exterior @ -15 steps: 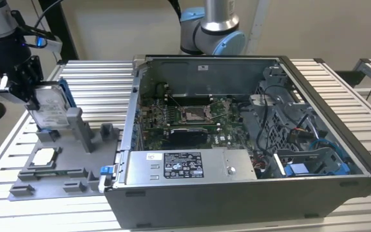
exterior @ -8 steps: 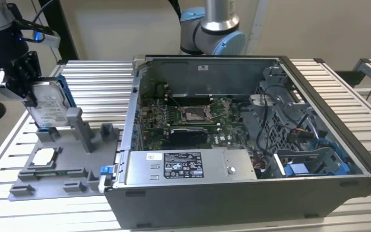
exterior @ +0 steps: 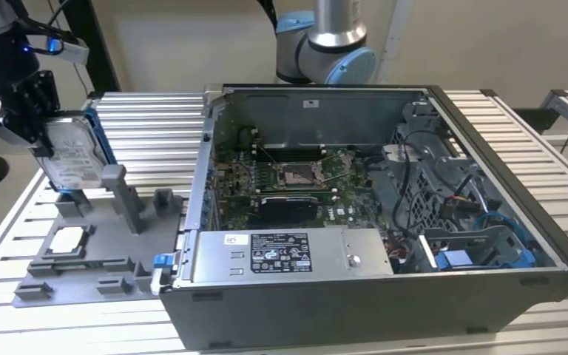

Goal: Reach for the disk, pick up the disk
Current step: 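Pick up the disk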

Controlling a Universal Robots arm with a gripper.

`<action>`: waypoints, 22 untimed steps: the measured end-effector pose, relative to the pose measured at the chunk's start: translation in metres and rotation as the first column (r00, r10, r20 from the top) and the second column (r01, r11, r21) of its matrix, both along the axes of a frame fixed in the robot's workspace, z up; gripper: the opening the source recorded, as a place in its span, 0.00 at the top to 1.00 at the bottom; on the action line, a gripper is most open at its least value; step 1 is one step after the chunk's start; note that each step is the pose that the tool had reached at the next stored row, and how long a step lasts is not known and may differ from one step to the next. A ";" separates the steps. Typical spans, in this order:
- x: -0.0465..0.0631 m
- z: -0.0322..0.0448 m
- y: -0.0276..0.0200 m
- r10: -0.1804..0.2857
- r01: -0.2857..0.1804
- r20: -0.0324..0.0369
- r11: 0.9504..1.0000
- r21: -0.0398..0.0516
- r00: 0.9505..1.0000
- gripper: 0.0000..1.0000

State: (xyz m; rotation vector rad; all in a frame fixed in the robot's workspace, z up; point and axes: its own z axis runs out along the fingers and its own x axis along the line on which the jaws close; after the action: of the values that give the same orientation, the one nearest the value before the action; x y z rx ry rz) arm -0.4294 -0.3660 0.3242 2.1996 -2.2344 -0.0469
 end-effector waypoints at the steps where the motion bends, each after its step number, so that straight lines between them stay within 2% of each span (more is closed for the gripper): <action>1: 0.000 0.0016 0.0000 0.000 0.000 0.000 1.000 0.000 1.000 1.00; 22: 0.000 0.0338 0.0000 0.000 0.000 0.000 1.000 0.000 1.000 1.00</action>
State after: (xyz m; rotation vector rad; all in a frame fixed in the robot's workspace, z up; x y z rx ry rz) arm -0.4294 -0.3660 0.3580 2.1997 -2.2344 -0.0469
